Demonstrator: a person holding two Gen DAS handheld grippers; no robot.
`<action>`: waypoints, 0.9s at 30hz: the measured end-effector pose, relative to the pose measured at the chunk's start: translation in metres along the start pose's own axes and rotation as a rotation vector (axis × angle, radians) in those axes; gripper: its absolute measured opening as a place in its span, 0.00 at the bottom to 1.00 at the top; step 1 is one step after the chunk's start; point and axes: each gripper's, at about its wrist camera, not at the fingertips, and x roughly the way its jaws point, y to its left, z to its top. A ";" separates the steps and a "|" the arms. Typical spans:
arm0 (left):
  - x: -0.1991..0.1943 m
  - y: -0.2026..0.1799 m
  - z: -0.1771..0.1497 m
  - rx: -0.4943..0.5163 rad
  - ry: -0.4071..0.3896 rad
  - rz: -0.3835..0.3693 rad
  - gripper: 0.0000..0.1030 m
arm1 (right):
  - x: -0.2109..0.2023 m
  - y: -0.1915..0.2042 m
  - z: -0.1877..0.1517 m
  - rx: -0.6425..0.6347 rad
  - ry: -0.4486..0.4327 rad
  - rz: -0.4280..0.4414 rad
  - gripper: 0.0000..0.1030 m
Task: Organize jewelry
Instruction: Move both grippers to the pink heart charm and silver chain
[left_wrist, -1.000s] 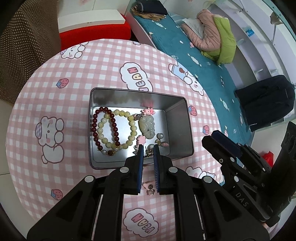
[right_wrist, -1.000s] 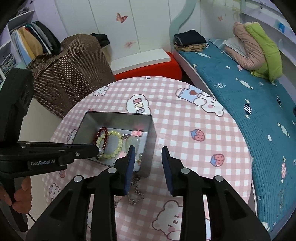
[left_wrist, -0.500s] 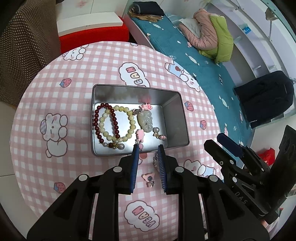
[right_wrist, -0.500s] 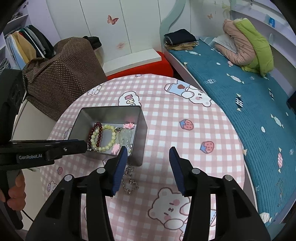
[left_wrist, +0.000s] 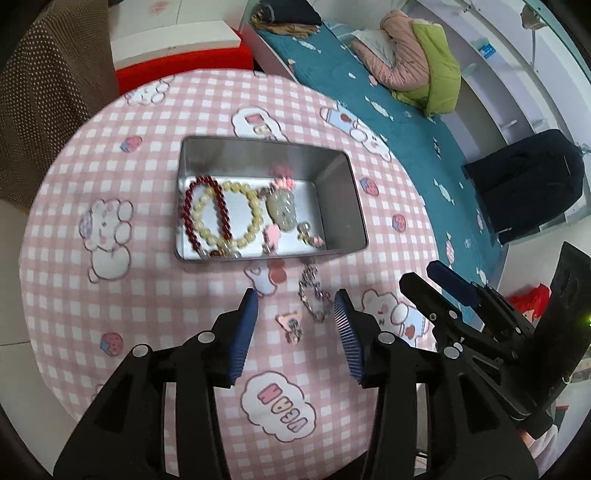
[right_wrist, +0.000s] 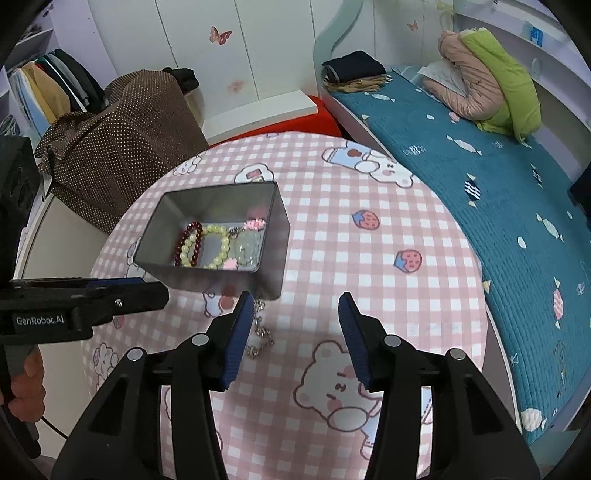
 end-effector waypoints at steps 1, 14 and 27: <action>0.003 -0.001 -0.002 0.001 0.014 0.004 0.43 | 0.000 0.000 -0.002 0.000 0.001 0.000 0.44; 0.050 -0.015 -0.022 0.022 0.147 0.062 0.43 | -0.007 -0.018 -0.022 0.040 0.021 -0.015 0.44; 0.092 -0.024 -0.023 -0.015 0.237 0.132 0.14 | -0.005 -0.034 -0.036 0.080 0.050 -0.004 0.44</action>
